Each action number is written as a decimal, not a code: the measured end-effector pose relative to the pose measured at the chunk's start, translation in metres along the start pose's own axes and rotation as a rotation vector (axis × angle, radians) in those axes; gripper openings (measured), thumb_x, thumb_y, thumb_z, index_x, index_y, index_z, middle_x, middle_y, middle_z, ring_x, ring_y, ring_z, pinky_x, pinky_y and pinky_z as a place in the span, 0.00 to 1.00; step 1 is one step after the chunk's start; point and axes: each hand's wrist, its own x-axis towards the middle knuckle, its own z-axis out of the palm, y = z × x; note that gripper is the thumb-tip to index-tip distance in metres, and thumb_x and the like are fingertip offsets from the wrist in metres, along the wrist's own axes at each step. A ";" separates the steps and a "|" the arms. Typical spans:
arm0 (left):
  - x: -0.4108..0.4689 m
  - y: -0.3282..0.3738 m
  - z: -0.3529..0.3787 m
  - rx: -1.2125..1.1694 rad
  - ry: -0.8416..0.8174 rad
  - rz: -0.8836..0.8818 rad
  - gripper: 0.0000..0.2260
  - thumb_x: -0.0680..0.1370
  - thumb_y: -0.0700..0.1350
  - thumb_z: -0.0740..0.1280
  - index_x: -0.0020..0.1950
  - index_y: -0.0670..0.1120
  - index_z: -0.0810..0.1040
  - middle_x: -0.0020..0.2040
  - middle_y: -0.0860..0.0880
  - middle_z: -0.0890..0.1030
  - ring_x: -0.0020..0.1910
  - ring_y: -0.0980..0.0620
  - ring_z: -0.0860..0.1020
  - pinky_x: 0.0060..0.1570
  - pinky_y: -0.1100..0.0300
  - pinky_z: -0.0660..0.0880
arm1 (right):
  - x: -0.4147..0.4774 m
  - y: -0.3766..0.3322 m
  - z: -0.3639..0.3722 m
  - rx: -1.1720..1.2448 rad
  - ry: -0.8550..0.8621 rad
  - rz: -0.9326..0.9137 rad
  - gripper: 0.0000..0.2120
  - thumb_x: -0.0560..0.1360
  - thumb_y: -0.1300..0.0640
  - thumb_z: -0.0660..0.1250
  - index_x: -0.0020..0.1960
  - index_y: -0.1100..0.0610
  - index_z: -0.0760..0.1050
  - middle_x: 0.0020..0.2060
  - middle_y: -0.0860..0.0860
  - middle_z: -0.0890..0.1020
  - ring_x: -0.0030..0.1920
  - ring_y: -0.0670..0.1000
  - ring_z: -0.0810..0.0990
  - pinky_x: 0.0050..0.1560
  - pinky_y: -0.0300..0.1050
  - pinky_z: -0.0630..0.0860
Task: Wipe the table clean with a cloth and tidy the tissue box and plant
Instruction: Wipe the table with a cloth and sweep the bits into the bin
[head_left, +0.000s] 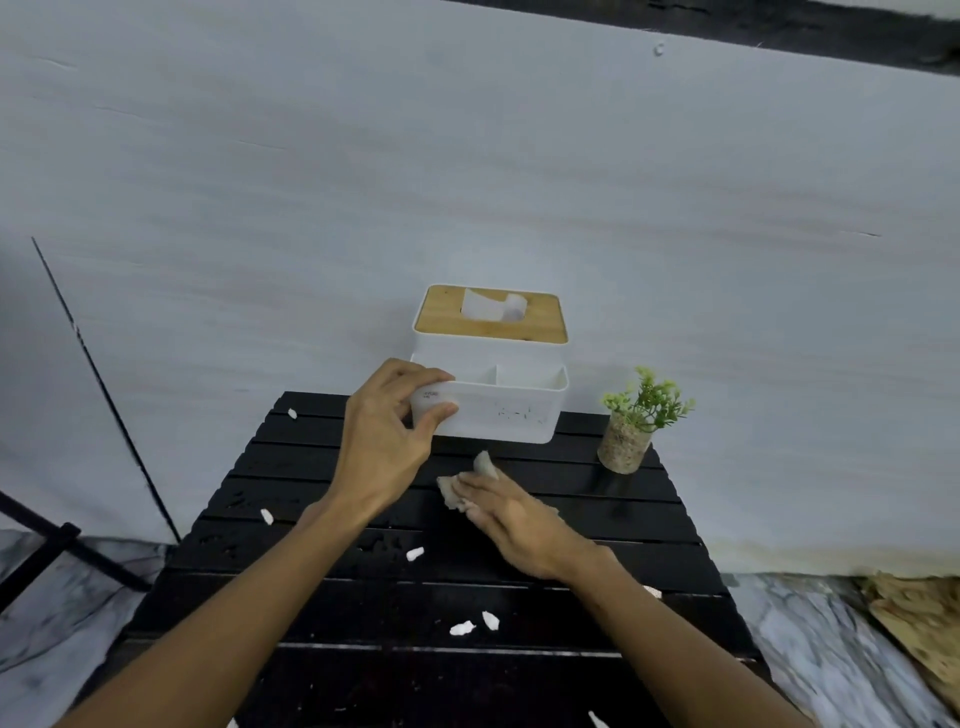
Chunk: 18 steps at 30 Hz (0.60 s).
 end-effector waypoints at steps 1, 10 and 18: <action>-0.003 -0.003 0.003 -0.008 -0.007 -0.007 0.11 0.73 0.41 0.74 0.55 0.45 0.83 0.51 0.51 0.78 0.52 0.53 0.80 0.50 0.56 0.80 | -0.014 -0.004 -0.001 0.008 -0.030 -0.018 0.23 0.86 0.49 0.53 0.79 0.53 0.62 0.79 0.49 0.64 0.81 0.48 0.54 0.80 0.43 0.52; -0.030 -0.035 0.038 -0.034 -0.038 -0.055 0.10 0.73 0.39 0.74 0.54 0.45 0.83 0.50 0.52 0.78 0.51 0.52 0.80 0.51 0.49 0.80 | -0.093 -0.031 -0.016 0.117 -0.115 -0.024 0.21 0.86 0.47 0.54 0.77 0.49 0.66 0.77 0.41 0.65 0.79 0.38 0.53 0.80 0.46 0.57; -0.041 -0.065 0.067 0.001 -0.075 -0.087 0.10 0.73 0.40 0.75 0.54 0.44 0.83 0.50 0.54 0.78 0.51 0.53 0.79 0.52 0.50 0.80 | -0.108 -0.039 -0.019 0.163 -0.112 -0.025 0.19 0.86 0.49 0.55 0.75 0.51 0.69 0.76 0.41 0.67 0.78 0.36 0.54 0.79 0.44 0.57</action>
